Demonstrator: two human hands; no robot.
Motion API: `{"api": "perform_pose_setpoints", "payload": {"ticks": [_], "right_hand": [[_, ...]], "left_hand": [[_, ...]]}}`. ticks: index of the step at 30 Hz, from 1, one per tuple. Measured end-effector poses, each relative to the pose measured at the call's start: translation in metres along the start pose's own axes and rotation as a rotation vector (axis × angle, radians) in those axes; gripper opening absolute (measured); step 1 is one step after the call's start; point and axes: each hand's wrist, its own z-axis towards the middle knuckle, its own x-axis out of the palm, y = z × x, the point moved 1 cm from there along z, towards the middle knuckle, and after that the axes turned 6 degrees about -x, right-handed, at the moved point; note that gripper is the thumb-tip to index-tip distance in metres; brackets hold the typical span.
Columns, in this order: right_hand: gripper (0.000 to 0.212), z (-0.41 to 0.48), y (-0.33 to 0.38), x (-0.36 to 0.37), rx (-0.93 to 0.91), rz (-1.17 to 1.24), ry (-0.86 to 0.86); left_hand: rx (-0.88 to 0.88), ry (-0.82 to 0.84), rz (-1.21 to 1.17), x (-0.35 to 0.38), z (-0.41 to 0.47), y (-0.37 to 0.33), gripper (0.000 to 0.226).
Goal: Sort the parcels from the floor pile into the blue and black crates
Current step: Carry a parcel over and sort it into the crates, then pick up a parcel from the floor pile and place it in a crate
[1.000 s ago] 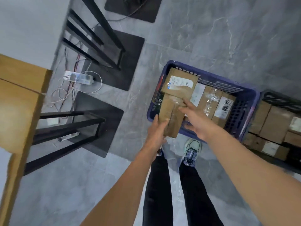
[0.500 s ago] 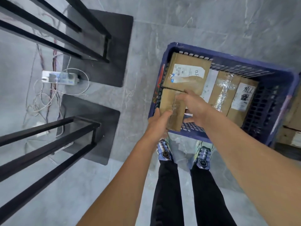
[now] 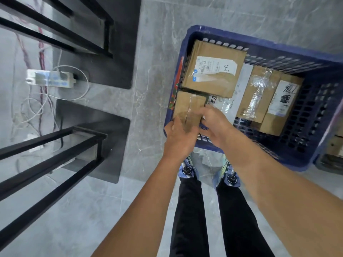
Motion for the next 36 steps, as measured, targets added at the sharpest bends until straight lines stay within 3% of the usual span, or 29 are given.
{"api": "perform_pose_setpoints", "payload": {"ticks": [5, 11, 12, 15, 16, 19, 22, 26, 29, 33, 36], "right_hand": [[0.023, 0.005, -0.006, -0.001, -0.026, 0.036, 0.049], [0.028, 0.0, -0.008, -0.006, -0.021, 0.026, 0.051], [0.037, -0.005, -0.006, -0.007, -0.016, 0.021, 0.055], [0.093, -0.018, -0.006, -0.014, -0.013, 0.042, 0.067], [0.097, -0.026, -0.004, -0.016, -0.016, 0.044, 0.069], [0.079, -0.06, 0.011, -0.019, -0.036, 0.029, 0.033], [0.071, -0.101, 0.03, -0.024, -0.077, 0.025, 0.024], [0.057, -0.179, 0.071, -0.022, -0.158, 0.015, 0.015], [0.028, -0.243, 0.107, -0.017, -0.235, 0.01, 0.011], [0.062, -0.322, 0.154, -0.014, -0.385, 0.028, 0.014], [0.068, -0.38, 0.181, -0.009, -0.473, -0.009, 0.052]], "left_hand": [[0.025, 0.018, 0.009, 0.004, 0.001, -0.008, 0.027], [-0.029, 0.005, -0.046, 0.004, 0.011, -0.015, 0.028], [-0.046, 0.009, -0.052, 0.003, 0.01, -0.015, 0.026], [-0.088, 0.062, -0.095, 0.0, 0.001, -0.02, 0.008], [-0.089, 0.069, -0.117, -0.002, -0.005, -0.022, 0.002], [-0.066, 0.077, -0.151, -0.009, -0.027, -0.031, 0.016], [-0.044, 0.064, -0.175, -0.022, -0.065, -0.047, 0.044], [0.014, 0.043, -0.256, -0.049, -0.133, -0.08, 0.051], [0.06, 0.058, -0.294, -0.071, -0.189, -0.106, 0.051], [0.158, 0.072, -0.353, -0.098, -0.259, -0.14, 0.061], [0.214, 0.094, -0.424, -0.114, -0.319, -0.158, 0.049]]}}
